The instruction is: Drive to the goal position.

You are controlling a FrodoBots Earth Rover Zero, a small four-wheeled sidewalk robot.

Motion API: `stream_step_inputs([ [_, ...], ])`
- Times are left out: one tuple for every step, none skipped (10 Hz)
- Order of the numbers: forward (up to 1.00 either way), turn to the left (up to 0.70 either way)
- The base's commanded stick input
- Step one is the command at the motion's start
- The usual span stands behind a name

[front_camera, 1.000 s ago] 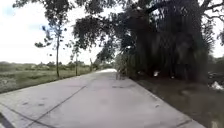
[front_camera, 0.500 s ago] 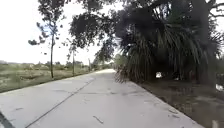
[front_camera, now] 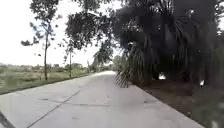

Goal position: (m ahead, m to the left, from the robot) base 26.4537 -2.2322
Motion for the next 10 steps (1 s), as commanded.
stream_step_inputs([
  [1.00,0.02],
  [1.00,0.00],
  [1.00,0.00],
  [1.00,0.00],
  [1.00,0.00],
  [1.00,0.00],
  [1.00,0.00],
  [1.00,0.00],
  [1.00,0.00],
  [1.00,0.00],
])
